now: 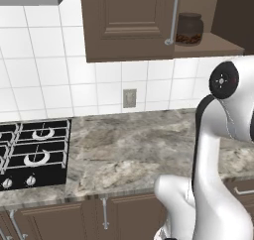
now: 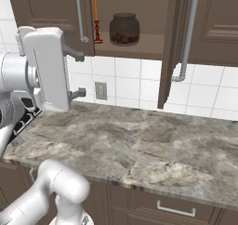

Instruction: Pick the jar and candle from the dining table and place them in the open cabinet. Close the cabinet after placing the objects.

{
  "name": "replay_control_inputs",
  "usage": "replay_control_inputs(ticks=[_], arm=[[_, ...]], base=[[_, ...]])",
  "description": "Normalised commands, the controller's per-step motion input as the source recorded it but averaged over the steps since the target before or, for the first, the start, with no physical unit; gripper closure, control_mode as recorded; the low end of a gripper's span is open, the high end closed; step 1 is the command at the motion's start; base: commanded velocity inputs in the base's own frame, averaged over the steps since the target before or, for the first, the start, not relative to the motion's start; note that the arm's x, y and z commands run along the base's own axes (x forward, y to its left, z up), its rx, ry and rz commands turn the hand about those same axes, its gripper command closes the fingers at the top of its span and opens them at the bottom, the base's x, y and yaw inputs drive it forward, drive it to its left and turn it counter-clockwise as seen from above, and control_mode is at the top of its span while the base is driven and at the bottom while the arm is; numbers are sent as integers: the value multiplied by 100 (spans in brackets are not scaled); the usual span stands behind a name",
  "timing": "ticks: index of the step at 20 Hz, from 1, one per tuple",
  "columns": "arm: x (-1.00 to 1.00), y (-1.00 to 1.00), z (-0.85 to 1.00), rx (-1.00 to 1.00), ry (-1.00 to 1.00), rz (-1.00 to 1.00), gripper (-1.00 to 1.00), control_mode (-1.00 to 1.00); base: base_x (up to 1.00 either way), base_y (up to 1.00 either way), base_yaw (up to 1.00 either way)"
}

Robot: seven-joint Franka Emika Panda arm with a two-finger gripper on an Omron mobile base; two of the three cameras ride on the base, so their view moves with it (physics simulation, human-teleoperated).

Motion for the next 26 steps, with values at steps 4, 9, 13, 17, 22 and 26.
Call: replay_control_inputs(ticks=[4, 9, 13, 17, 22, 26], arm=[[-39, -8, -12, 0, 0, -9, -100, -100], [-32, -22, -8, 0, 1, -1, -100, -100], [-30, -26, -16, 0, 9, 7, -100, -100], [-21, -27, -13, 0, 9, 17, -100, -100], [-10, -30, -11, 3, 12, 18, -100, -100], [-2, -38, -8, 5, 3, 19, -100, -100]], base=[[0, 0, 0], [0, 0, 0], [0, 0, 0], [0, 0, 0], [0, 0, 0], [0, 0, 0]])
